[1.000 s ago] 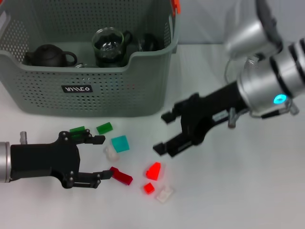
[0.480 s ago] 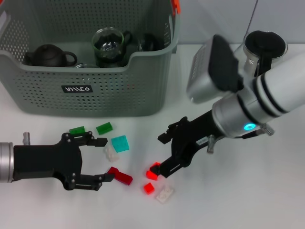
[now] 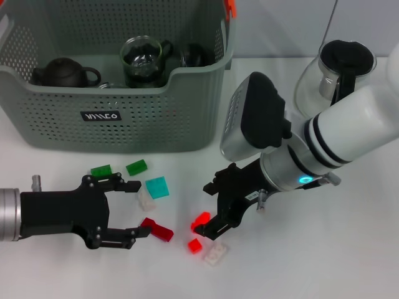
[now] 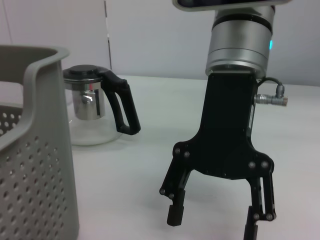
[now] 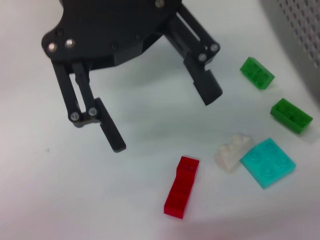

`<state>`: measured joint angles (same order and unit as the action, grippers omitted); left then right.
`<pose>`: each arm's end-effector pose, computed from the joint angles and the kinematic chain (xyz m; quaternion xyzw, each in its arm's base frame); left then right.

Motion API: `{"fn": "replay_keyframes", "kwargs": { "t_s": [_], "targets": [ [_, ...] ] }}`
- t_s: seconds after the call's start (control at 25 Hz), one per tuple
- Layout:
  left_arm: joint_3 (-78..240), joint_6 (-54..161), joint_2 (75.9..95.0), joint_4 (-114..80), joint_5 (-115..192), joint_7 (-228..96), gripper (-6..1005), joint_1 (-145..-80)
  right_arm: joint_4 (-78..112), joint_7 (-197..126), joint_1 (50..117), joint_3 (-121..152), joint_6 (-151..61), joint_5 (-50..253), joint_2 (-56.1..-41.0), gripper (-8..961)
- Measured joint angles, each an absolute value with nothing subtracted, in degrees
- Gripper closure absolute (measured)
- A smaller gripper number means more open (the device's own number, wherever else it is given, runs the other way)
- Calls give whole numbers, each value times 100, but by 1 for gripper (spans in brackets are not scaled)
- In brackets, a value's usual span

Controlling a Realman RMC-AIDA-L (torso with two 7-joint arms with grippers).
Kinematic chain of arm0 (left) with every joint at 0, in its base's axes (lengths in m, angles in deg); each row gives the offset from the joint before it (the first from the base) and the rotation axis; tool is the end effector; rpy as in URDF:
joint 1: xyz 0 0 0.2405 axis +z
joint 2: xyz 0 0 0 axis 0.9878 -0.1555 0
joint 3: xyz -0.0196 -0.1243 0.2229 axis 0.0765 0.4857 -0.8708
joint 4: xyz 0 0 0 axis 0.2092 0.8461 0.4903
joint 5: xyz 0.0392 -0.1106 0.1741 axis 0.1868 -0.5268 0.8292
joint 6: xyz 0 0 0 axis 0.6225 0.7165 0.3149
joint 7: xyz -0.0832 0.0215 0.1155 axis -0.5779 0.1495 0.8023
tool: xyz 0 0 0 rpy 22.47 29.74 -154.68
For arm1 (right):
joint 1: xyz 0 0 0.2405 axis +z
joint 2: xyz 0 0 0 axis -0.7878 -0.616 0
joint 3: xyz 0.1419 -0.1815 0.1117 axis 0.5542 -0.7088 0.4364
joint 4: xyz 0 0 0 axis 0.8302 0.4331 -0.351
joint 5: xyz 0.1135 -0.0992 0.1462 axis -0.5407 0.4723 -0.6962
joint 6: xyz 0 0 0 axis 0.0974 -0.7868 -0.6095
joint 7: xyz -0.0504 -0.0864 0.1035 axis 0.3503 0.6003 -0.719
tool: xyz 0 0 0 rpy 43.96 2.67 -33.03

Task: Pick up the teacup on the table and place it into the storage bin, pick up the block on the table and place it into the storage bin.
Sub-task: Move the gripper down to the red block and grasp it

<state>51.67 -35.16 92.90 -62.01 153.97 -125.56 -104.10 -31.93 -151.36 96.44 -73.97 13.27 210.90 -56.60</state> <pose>-0.2977 0.2790 0.0018 -0.9741 -0.0811 -0.1623 0.1351 0.1396 0.3491 -0.1147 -0.9909 0.0957 -0.0885 0.0332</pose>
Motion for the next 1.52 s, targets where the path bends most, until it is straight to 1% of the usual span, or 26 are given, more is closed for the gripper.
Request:
{"fn": "replay_keyframes", "kwargs": {
  "t_s": [0.72, 1.52],
  "targets": [
    [5177, -3433, 9278, -6046, 15379, -12483, 155, -10396, -3010, -15092, 9672, -8295, 213, 20676, -5690, 81],
    [5177, -3430, 9254, -5971, 15351, -12406, 155, -10408, -2816, -15131, 9699, -8772, -276, 20590, -5707, 100]
  ]
}}
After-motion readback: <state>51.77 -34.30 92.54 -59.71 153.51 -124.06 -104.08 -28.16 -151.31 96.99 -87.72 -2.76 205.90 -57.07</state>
